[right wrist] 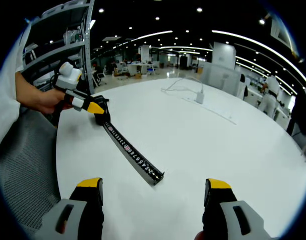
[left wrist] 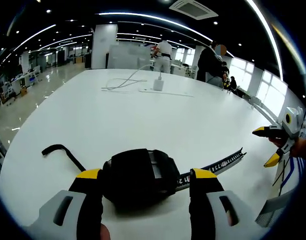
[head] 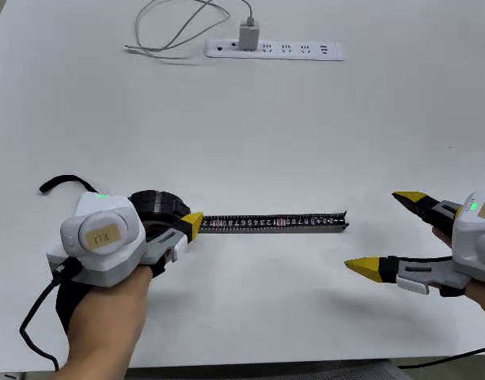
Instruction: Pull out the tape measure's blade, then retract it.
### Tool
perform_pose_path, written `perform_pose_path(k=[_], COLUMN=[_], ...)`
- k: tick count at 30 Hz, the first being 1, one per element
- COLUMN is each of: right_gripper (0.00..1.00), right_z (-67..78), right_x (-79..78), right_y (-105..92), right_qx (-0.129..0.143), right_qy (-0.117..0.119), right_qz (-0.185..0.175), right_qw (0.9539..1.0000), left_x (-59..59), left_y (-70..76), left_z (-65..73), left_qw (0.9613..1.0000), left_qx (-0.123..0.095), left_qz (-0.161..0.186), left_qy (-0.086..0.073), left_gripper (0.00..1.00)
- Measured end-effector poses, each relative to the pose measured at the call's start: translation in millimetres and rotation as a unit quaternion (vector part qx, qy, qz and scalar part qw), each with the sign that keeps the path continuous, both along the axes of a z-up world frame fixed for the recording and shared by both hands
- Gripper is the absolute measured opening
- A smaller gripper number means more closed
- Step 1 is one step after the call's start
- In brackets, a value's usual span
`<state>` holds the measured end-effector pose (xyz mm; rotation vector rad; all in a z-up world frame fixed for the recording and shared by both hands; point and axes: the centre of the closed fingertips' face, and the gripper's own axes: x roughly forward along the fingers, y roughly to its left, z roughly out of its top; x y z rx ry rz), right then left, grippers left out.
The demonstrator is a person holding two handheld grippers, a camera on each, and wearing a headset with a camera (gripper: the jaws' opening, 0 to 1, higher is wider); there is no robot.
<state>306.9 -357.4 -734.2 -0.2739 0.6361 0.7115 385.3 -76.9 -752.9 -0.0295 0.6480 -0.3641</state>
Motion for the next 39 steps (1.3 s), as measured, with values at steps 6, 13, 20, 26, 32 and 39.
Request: perform_pose_path(k=[6, 13, 20, 26, 32, 39], right_gripper=[0.81, 0.80, 0.76, 0.68, 0.56, 0.44], right_z=[0.7, 0.6, -1.9, -5.0, -9.5, -15.9], right_x=[3.7, 7.2, 7.3, 8.2, 9.7, 15.0], right_y=[-1.3, -1.4, -1.3, -0.1, 4.8, 6.8], right_qx=[-0.002, -0.003, -0.007, -0.018, -0.029, -0.056], right_qy=[0.000, 0.000, 0.004, 0.010, 0.022, 0.033], right_qz=[0.002, 0.005, 0.012, 0.032, 0.067, 0.113], right_qw=[1.0000, 1.0000, 0.9999, 0.9993, 0.9971, 0.9915], left_x=[3.0, 4.5, 4.0, 4.0, 3.6, 2.6], left_y=[2.2, 3.8, 3.4, 3.5, 3.8, 3.5], left_z=[-3.5, -7.7, -8.5, -8.2, -7.9, -7.6], left_qw=[0.9999, 0.9998, 0.9997, 0.9997, 0.9998, 0.9998], left_qx=[0.010, 0.018, 0.022, 0.020, 0.019, 0.017], left_qz=[0.010, 0.012, 0.010, 0.007, 0.006, 0.005], left_qy=[0.000, 0.004, 0.007, 0.009, 0.008, 0.009], left_gripper=[0.64, 0.62, 0.62, 0.62, 0.62, 0.62])
